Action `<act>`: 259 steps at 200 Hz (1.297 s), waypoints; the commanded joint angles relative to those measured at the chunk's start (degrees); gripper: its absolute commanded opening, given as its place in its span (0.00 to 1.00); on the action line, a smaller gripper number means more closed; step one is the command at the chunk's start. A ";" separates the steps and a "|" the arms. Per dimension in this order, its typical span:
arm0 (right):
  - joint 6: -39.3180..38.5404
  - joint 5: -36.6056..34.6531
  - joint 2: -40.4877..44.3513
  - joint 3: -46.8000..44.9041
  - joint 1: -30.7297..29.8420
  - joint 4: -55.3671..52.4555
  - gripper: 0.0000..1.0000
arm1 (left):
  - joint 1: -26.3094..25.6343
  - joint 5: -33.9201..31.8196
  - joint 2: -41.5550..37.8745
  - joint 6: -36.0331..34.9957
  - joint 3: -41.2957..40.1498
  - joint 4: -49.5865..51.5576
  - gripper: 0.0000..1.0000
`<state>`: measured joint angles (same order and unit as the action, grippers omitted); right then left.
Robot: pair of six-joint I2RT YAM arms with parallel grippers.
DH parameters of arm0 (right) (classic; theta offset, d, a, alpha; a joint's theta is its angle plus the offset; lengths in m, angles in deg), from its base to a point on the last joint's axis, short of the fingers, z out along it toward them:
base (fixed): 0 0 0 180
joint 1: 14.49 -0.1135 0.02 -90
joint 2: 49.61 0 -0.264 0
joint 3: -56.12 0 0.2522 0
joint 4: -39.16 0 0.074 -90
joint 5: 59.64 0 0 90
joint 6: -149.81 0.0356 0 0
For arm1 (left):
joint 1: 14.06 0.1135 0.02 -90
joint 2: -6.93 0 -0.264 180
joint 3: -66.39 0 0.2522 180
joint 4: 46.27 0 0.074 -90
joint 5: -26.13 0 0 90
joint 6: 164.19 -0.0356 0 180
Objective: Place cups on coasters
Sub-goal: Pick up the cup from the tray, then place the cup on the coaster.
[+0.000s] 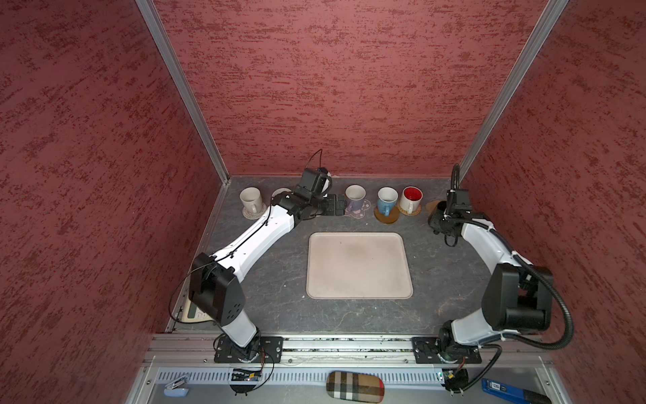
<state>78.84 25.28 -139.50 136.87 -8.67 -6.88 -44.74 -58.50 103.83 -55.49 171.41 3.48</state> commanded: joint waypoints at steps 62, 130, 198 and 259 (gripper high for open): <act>-3.81 -4.31 -11.40 12.96 3.83 8.70 0.00 | 3.01 3.82 11.41 -1.82 14.28 -1.26 0.99; -5.25 -2.89 -18.47 16.88 4.93 12.00 0.00 | 4.82 4.15 15.14 -2.03 17.01 -2.71 0.99; -5.05 -2.30 -21.64 19.72 4.97 12.19 0.00 | 5.54 4.99 17.57 -2.00 19.74 -2.05 1.00; -5.14 -1.69 -23.73 19.82 4.92 11.66 0.00 | 6.15 4.94 17.07 -1.85 19.19 -1.39 1.00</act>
<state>74.36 23.69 -163.43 154.37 -3.88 0.58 -39.12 -54.63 120.84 -56.70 189.69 2.37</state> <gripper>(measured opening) 0.184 0.995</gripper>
